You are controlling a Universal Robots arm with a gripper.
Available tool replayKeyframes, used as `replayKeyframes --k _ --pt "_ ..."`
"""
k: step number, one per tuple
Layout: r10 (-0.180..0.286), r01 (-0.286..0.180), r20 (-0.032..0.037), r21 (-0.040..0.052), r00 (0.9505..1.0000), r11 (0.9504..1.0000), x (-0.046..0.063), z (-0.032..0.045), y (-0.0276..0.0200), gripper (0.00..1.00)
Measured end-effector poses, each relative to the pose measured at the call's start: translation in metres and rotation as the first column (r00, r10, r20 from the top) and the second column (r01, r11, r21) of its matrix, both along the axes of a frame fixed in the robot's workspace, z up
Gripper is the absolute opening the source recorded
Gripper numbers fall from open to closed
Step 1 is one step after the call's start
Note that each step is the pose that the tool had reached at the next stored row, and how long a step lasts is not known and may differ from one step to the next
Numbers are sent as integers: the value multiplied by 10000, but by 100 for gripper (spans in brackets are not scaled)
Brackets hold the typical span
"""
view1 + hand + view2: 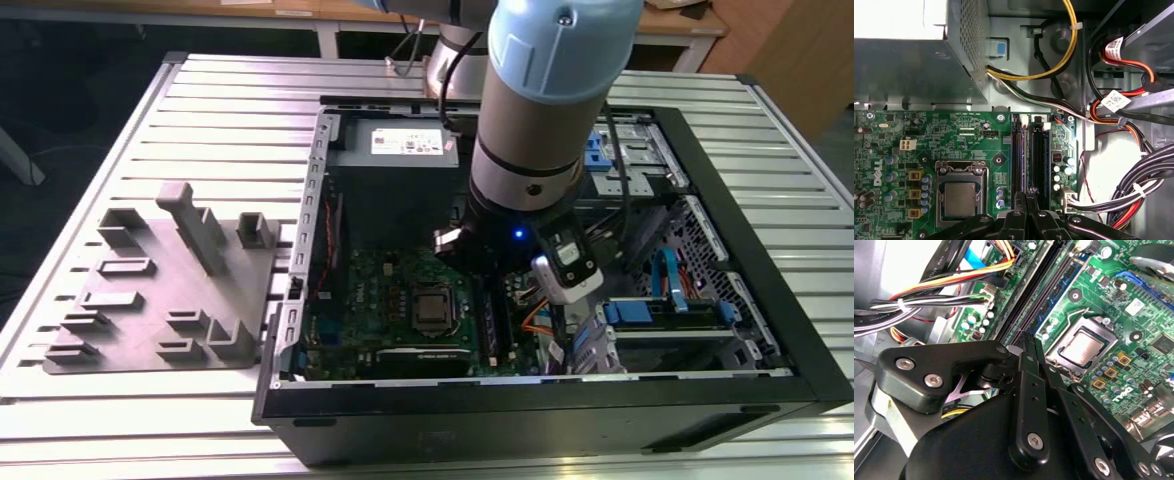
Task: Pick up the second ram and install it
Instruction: 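Insert the second ram into the second slot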
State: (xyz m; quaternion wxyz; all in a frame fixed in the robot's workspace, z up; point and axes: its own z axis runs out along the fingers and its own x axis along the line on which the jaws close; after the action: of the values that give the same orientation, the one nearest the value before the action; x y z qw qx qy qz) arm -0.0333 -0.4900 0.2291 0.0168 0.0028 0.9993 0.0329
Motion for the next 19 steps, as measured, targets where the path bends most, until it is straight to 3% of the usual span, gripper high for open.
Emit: replayKeyframes --k 19 --pt "1 -1 -1 -1 10000 10000 5 -26 1 8"
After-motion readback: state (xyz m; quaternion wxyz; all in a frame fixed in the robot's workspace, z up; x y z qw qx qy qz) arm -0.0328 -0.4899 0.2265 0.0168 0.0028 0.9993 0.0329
